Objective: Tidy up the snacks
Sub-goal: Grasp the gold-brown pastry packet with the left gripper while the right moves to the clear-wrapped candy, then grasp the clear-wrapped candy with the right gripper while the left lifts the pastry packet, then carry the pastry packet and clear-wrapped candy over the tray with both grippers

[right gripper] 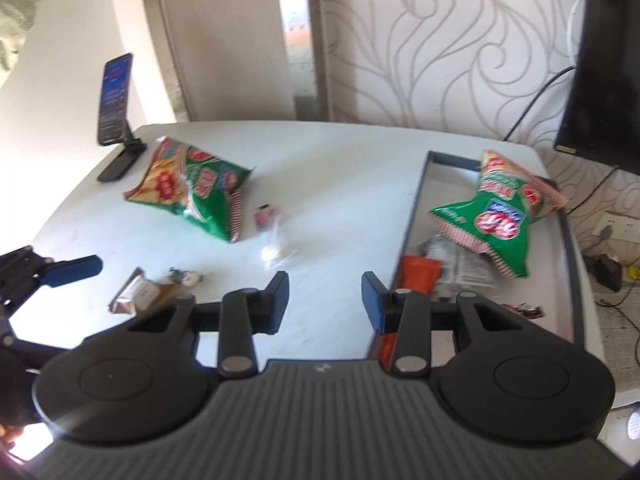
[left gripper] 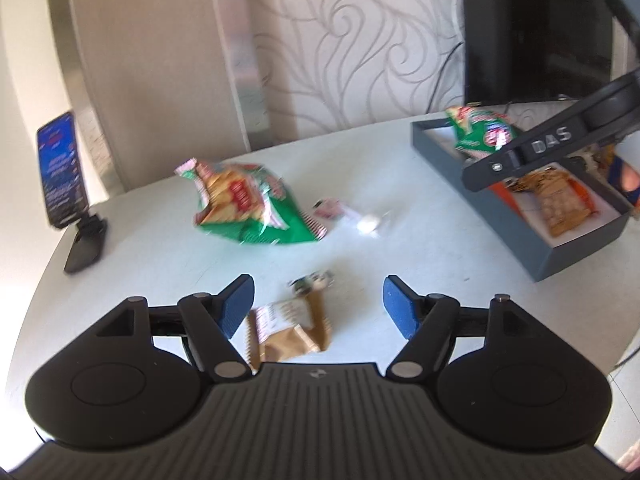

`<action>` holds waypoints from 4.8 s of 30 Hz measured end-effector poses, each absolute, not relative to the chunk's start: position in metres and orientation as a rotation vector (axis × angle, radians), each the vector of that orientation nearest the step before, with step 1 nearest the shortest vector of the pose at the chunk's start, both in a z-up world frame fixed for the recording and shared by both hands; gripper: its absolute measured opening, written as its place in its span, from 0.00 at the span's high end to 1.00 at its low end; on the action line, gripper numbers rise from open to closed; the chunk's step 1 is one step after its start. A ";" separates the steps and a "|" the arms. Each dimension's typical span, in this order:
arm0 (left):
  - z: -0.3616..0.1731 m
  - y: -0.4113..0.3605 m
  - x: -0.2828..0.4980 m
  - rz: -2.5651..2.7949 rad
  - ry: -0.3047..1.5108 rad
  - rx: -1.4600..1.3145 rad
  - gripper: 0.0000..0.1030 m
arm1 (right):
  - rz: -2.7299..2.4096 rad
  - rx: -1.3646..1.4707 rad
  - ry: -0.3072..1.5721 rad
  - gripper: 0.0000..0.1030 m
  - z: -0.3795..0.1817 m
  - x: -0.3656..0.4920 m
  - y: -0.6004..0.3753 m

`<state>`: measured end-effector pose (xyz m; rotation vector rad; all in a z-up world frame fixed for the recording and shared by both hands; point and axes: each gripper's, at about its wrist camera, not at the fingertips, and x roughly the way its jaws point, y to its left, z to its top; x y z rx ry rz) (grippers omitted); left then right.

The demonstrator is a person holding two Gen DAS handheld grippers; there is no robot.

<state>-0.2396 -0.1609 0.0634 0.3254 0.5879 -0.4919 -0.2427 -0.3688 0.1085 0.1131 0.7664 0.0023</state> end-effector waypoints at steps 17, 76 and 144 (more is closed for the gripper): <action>0.023 -0.152 -0.196 -0.406 0.733 0.257 0.26 | 0.059 0.102 0.828 0.59 0.099 -0.240 -0.347; 0.020 -0.075 -0.178 -0.405 0.744 0.177 0.37 | 0.303 -0.099 0.938 0.75 0.053 -0.169 -0.250; 0.036 -0.143 -0.213 -0.592 0.713 0.266 0.55 | 0.121 0.098 0.799 0.75 0.104 -0.285 -0.298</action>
